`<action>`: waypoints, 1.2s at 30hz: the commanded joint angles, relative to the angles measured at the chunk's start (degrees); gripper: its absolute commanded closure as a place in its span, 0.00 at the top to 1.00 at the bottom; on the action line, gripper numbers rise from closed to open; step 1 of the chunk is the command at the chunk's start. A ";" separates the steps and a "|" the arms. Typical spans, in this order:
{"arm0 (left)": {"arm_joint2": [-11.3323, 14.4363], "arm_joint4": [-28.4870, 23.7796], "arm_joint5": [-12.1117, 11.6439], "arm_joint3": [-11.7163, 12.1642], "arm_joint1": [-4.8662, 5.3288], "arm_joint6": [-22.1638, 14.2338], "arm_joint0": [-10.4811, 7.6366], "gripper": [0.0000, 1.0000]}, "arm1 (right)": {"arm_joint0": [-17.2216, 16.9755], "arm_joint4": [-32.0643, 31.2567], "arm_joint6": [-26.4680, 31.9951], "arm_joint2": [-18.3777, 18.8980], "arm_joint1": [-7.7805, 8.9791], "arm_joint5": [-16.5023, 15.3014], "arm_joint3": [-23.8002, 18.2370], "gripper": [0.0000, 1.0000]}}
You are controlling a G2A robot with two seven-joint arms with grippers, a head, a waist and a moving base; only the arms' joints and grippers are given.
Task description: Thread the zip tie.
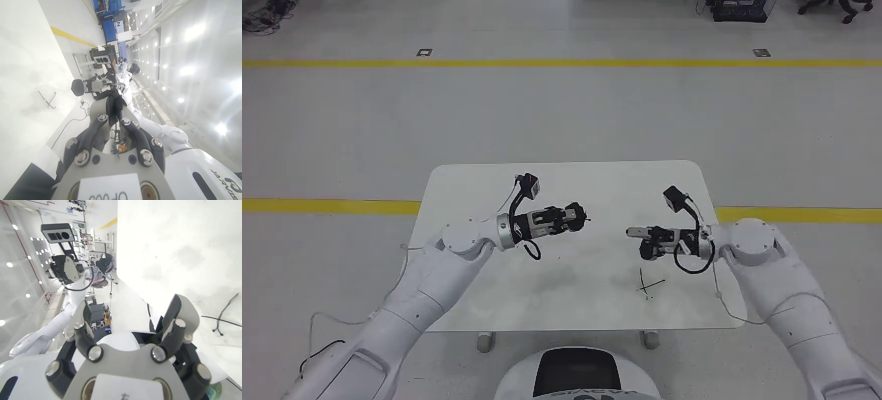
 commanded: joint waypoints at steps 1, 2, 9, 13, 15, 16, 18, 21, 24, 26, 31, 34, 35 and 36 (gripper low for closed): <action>0.00 0.00 0.00 0.00 0.00 0.00 0.00 0.00 | 0.00 -0.07 0.01 0.00 0.00 0.02 0.00 1.00; 0.00 0.00 0.00 0.00 0.00 0.00 0.00 0.00 | 0.00 -2.23 -1.52 -0.23 0.05 0.91 -0.47 1.00; 0.00 0.00 0.00 0.00 0.00 0.00 0.00 0.00 | -1.58 -19.63 -7.71 -1.33 1.06 16.71 -12.20 1.00; 0.00 0.00 0.00 0.00 0.00 0.00 0.00 0.00 | -2.36 -27.54 -7.82 -3.13 1.34 25.33 -16.89 1.00; 0.00 0.00 0.00 0.00 0.00 0.00 0.00 0.00 | -3.08 -31.10 -7.50 -3.69 1.32 25.33 -16.01 1.00; 0.00 0.00 0.00 0.00 0.00 0.00 0.00 0.00 | -3.34 -33.01 -7.05 -4.03 1.22 25.33 -15.55 1.00; 0.00 0.00 0.00 0.00 0.00 0.00 0.00 0.00 | -3.74 -32.69 -6.63 -3.96 0.89 25.33 -15.53 1.00; 0.00 0.00 0.00 0.00 0.00 0.00 0.00 0.00 | -3.74 -32.69 -6.63 -3.96 0.89 25.33 -15.53 1.00; 0.00 0.00 0.00 0.00 0.00 0.00 0.00 0.00 | -3.74 -32.69 -6.63 -3.96 0.89 25.33 -15.53 1.00; 0.00 0.00 0.00 0.00 0.00 0.00 0.00 0.00 | -3.82 -32.69 -6.96 -3.98 0.88 25.14 -15.59 1.00; 0.00 0.00 0.00 0.00 0.00 0.00 0.00 0.00 | -4.26 -40.99 -7.52 -6.49 0.67 25.33 -16.24 1.00; 0.00 0.00 0.00 0.00 0.00 0.00 0.00 0.00 | -3.99 -43.62 -5.76 -6.97 0.13 25.33 -15.39 1.00; 0.00 0.00 0.00 0.00 0.00 0.00 0.00 0.00 | -3.69 -44.99 -4.72 -7.19 -0.20 25.33 -14.96 1.00; 0.00 0.00 0.00 0.00 0.00 0.00 0.00 0.00 | -3.55 -45.76 -3.96 -7.31 -0.48 25.33 -14.53 1.00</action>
